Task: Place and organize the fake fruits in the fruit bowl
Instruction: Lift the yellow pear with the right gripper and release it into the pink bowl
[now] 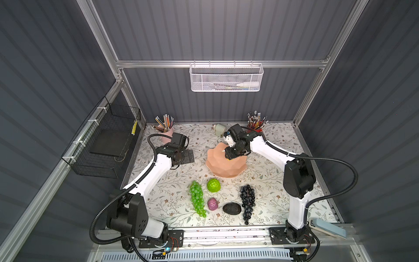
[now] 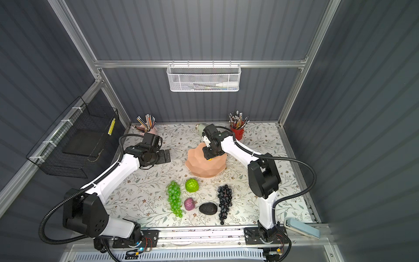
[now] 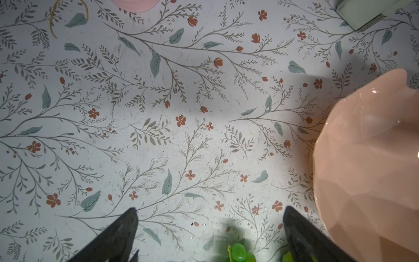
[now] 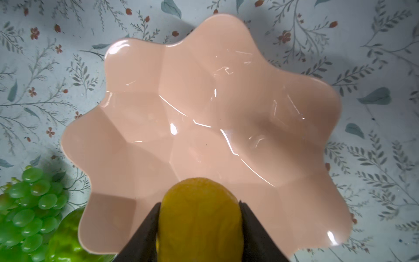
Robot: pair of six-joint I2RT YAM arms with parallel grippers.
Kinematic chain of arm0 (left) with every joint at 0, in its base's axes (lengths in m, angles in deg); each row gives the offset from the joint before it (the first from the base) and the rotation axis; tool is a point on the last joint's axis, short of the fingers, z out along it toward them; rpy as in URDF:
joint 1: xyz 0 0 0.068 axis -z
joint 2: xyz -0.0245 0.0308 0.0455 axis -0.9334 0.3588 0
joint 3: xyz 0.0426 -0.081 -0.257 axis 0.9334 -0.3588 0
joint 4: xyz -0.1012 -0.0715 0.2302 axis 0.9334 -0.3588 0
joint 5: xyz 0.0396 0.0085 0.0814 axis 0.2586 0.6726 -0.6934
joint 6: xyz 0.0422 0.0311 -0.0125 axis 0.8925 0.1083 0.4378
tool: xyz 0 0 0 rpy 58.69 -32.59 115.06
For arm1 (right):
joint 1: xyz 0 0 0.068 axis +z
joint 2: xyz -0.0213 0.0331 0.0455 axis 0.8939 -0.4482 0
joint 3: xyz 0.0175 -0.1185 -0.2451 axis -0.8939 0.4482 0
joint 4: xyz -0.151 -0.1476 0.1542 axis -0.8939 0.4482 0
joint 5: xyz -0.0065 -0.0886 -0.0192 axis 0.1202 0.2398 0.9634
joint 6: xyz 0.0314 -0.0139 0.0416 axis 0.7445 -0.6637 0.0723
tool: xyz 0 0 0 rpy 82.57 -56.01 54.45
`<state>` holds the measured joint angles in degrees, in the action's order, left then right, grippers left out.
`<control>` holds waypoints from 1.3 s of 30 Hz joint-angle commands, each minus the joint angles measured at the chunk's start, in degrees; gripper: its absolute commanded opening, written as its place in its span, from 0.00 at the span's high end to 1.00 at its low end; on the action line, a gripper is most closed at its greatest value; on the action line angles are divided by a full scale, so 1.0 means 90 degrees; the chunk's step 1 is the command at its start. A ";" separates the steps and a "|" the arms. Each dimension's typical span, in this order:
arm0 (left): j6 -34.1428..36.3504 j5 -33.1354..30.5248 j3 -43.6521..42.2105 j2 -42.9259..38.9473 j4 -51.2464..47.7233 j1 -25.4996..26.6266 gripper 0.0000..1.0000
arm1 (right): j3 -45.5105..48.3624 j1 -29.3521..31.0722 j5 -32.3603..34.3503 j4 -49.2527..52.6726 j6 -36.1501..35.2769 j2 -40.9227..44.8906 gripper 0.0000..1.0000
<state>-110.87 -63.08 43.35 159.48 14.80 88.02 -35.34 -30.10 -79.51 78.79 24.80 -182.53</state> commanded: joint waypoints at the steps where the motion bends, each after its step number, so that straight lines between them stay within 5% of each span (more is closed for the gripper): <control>1: 0.0035 0.0010 -0.0046 -0.0305 -0.0273 0.0003 0.00 | -0.0263 0.0005 -0.0019 0.0024 -0.0182 -0.0241 0.53; 26: -0.0184 -0.0083 -0.0040 -0.0495 -0.0478 0.0002 0.00 | -0.0586 -0.0059 0.0098 -0.0444 -0.0207 -0.1210 0.41; 33: -0.0106 0.0630 0.0304 -0.0074 -0.0903 0.0003 0.00 | -0.0580 -0.0053 0.0263 -0.0297 -0.0349 -0.0848 0.23; 39: 0.0061 0.1636 0.0561 0.0532 -0.1106 0.0011 0.00 | -0.0411 -0.0048 0.0221 -0.0117 -0.0381 0.0228 0.19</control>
<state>-111.70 -55.17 46.65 162.17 7.91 88.02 -39.14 -30.45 -77.57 76.19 22.11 -186.99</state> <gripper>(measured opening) 0.997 0.813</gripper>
